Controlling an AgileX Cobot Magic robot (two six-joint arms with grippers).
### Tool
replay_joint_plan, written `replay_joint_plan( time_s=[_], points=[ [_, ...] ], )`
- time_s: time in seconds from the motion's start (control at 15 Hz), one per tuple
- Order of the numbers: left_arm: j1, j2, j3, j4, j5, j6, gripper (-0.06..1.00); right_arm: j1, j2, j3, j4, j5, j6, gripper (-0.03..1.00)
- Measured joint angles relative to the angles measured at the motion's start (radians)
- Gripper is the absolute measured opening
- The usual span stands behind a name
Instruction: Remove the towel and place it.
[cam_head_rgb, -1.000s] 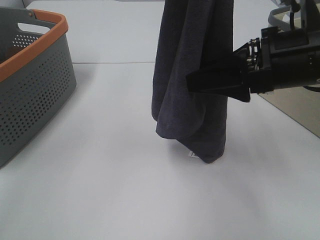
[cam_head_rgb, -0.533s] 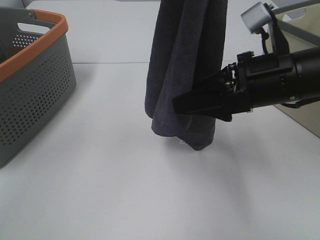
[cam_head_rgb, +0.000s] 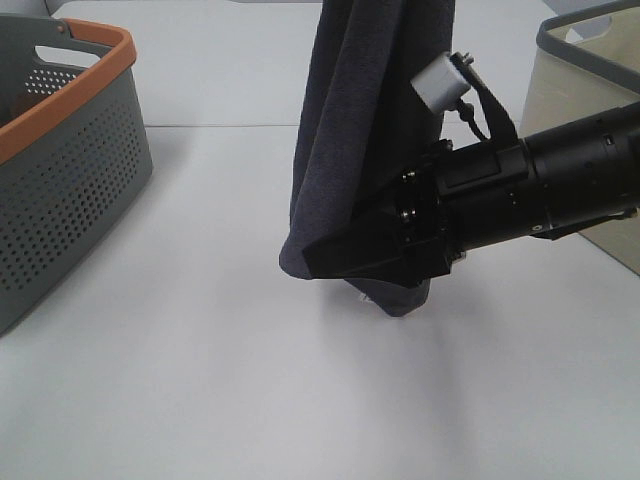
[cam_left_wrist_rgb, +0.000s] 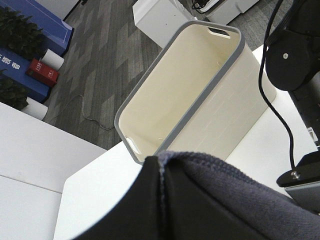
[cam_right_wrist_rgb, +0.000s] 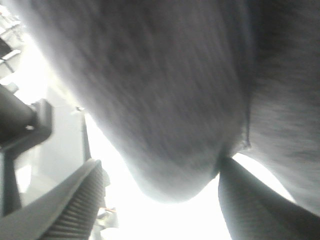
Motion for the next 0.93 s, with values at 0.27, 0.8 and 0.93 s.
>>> replay_joint_plan(
  time_s=[0.27, 0.8, 0.93],
  points=[
    [0.0, 0.0, 0.0, 0.003, 0.0, 0.0, 0.0, 0.0, -0.001, 0.0, 0.053, 0.135, -0.028, 0.59],
    [0.0, 0.0, 0.0, 0.043, 0.0, 0.0, 0.0, 0.0, -0.001, 0.0, -0.078, 0.133, 0.072, 0.52],
    [0.0, 0.0, 0.0, 0.048, 0.0, -0.005, 0.0, 0.0, -0.001, 0.0, -0.079, 0.14, 0.075, 0.51]
  ],
)
